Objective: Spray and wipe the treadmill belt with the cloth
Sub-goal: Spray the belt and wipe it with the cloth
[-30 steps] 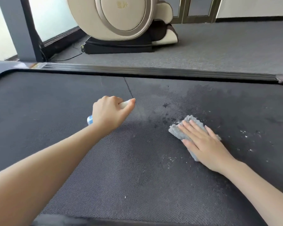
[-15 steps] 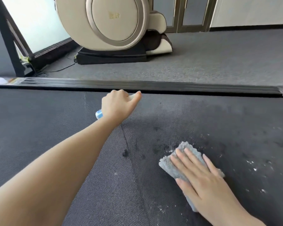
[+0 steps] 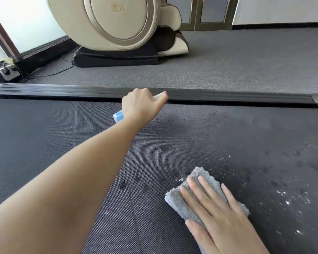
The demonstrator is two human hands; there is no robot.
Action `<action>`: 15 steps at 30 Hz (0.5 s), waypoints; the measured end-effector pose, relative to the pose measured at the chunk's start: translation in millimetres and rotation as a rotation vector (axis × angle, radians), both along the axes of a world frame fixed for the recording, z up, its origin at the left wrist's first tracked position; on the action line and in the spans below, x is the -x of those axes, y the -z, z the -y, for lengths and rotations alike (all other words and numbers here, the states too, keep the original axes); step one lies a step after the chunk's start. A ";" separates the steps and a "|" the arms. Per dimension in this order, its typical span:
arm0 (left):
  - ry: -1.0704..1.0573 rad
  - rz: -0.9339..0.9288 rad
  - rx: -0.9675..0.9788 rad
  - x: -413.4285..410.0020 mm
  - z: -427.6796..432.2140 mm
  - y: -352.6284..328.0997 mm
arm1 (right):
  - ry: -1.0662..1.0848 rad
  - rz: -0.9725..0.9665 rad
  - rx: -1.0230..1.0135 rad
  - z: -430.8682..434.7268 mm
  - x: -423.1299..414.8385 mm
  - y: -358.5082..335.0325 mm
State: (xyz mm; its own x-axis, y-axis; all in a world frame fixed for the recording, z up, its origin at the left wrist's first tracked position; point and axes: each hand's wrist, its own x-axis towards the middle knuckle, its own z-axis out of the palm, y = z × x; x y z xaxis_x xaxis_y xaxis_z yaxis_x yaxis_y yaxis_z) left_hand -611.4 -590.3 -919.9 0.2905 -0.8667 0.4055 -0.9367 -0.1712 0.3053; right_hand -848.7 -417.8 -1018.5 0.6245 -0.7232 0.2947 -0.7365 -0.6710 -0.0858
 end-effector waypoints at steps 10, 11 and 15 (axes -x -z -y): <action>0.065 0.002 -0.072 -30.4 -25.9 9.0 | 0.027 -0.145 -0.251 85.1 -7.6 -26.2; 0.074 0.022 -0.086 -38.1 -34.6 10.0 | 0.081 -0.143 -0.287 110.8 -9.9 -26.1; 0.078 0.099 -0.137 -73.2 -64.7 11.7 | 0.367 -0.101 -0.377 215.5 -25.7 -23.4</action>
